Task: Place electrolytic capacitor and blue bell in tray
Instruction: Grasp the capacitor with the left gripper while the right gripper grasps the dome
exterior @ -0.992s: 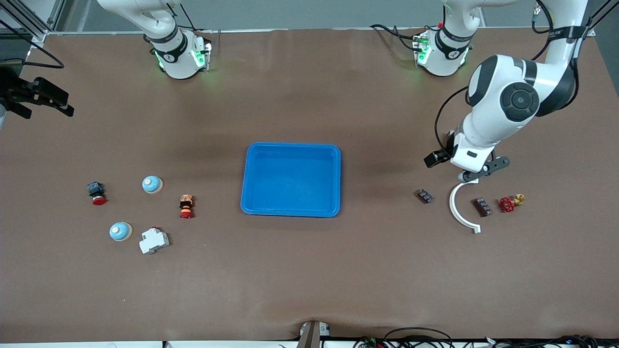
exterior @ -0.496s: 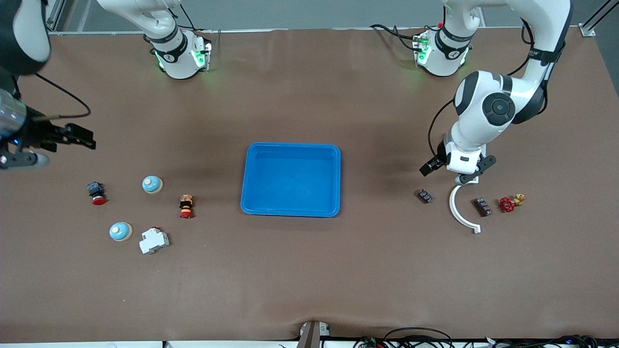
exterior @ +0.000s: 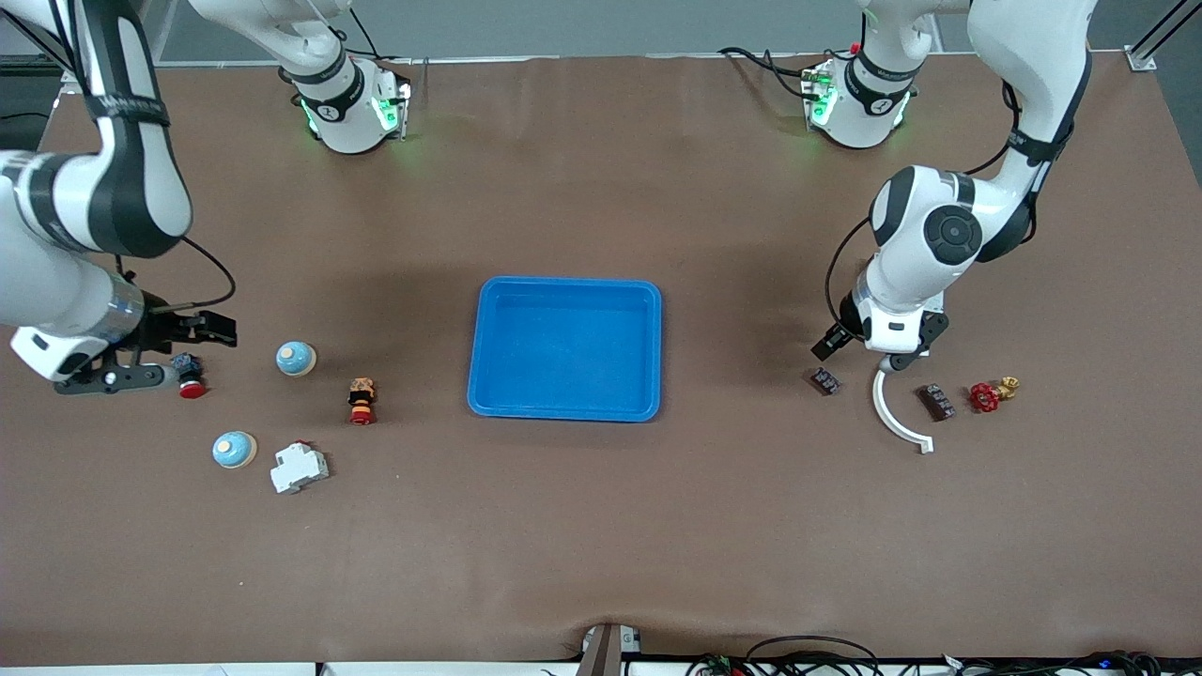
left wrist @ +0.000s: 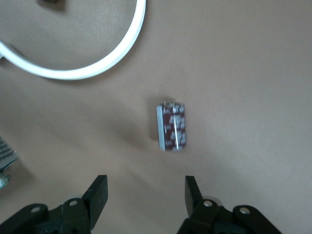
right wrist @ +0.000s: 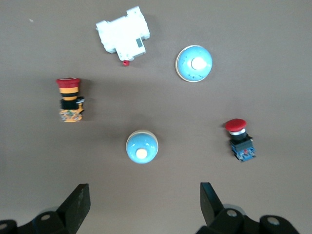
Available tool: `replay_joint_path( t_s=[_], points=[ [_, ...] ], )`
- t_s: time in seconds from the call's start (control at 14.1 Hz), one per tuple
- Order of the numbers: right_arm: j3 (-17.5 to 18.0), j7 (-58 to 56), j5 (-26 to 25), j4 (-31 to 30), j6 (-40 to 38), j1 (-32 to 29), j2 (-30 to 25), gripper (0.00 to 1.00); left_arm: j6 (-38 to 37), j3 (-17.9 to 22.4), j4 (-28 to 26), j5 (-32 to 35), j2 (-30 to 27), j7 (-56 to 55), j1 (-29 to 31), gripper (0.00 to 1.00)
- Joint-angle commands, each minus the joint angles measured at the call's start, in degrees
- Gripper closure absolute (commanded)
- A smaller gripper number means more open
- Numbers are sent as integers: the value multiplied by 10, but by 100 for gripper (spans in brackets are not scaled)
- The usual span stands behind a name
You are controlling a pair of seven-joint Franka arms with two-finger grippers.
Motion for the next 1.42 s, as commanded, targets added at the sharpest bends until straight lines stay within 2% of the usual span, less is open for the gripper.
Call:
replay_joint_path(
  t_s=[0.0, 0.21, 0.35, 0.5, 0.78, 0.99, 1.35],
  points=[
    [3, -9, 5, -41, 61, -13, 15, 0, 39, -1, 2, 22, 27, -14, 11, 28],
    [4, -8, 21, -102, 143, -12, 25, 0, 40, -1, 12, 36, 41, -15, 11, 28],
    [4, -8, 48, -128, 178, -5, 33, 0, 40, 0, 30, 36, 56, -22, 12, 28],
    [4, -9, 49, -148, 200, 3, 37, 0, 40, 3, 46, 37, 62, -28, 16, 28],
    [4, -9, 49, -164, 219, 6, 54, 0, 41, 3, 73, 37, 85, -50, 15, 28],
    [4, -10, 48, -173, 252, 6, 66, 0, 69, 3, 85, 37, 108, -61, 13, 28],
    [3, -41, 48, -172, 306, 3, 105, 0, 73, 4, 77, 47, 112, -59, 16, 27]
  ],
)
